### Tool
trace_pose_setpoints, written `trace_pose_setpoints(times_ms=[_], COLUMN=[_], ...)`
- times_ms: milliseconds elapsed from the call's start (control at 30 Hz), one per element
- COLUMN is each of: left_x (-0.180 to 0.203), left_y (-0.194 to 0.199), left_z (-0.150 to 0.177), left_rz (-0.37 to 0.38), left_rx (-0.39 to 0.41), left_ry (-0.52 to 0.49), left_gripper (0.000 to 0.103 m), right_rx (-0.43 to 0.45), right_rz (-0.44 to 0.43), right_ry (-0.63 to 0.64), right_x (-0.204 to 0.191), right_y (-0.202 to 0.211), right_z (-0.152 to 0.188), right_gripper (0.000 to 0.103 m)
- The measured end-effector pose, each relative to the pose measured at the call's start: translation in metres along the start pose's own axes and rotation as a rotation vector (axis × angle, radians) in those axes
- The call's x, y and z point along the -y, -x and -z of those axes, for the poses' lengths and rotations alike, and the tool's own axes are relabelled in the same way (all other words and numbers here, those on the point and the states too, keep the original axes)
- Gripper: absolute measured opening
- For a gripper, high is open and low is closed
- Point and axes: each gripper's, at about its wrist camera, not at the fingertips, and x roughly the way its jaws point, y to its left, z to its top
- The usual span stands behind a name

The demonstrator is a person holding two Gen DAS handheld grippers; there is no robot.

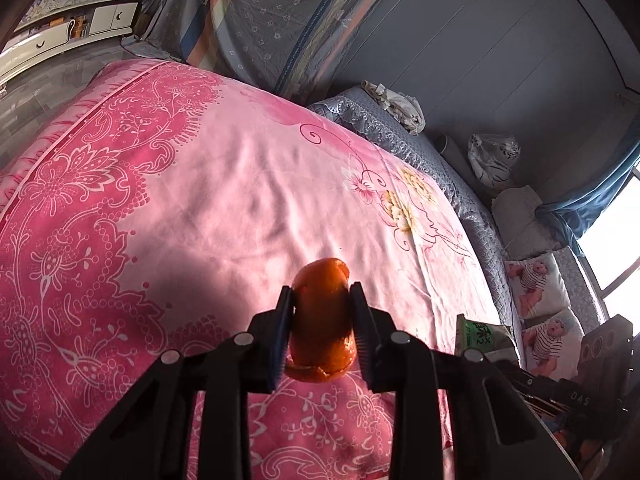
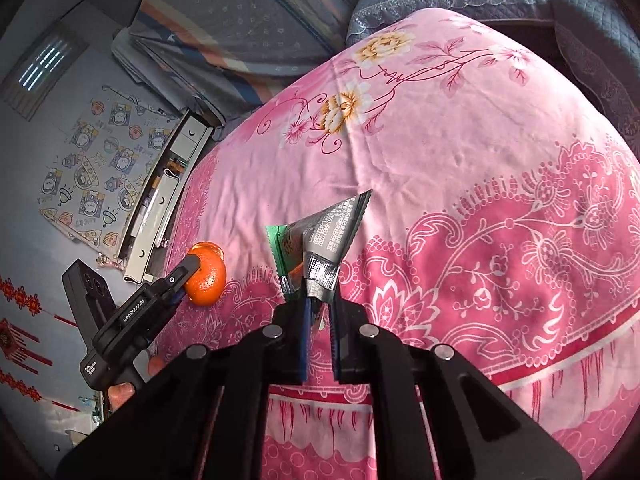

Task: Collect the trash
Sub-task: 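Carry the orange and silver wrapper off the bed to the bin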

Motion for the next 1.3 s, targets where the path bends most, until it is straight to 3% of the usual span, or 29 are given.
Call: trace_pose_setpoints(times_ms=[233, 400, 567, 733, 1000, 1133, 1300], left_x=[0.045, 0.103, 0.179, 0.257, 0.336, 0.356, 0.36], left_y=[0.039, 0.066, 0.085, 0.096, 0.084, 0.075, 0.069], left_z=[0.019, 0.049, 0.105, 0.181, 0.303, 0.351, 0.388], left_rz=[0.095, 0.191, 0.336, 0.472, 0.595, 0.61, 0.614], left_rx=[0.031, 0.04, -0.002, -0.083, -0.259, -0.335, -0.398], left_ry=[-0.104, -0.25, -0.45, -0.687, -0.961, -1.044, -1.095], left_gripper=[0.027, 0.027, 0.027, 0.027, 0.027, 0.028, 0.029], right_rx=[0.125, 0.259, 0.424, 0.542, 0.586, 0.567, 0.545], right_rz=[0.027, 0.074, 0.16, 0.285, 0.491, 0.506, 0.504], right_ry=[0.0, -0.023, -0.103, -0.215, -0.35, -0.383, -0.411], right_x=[0.017, 0.043, 0.085, 0.131, 0.179, 0.196, 0.216], right_y=[0.102, 0.195, 0.288, 0.355, 0.391, 0.385, 0.375], right_z=[0.033, 0.08, 0.146, 0.228, 0.329, 0.351, 0.362], right_gripper=[0.007, 0.007, 0.007, 0.007, 0.007, 0.007, 0.009])
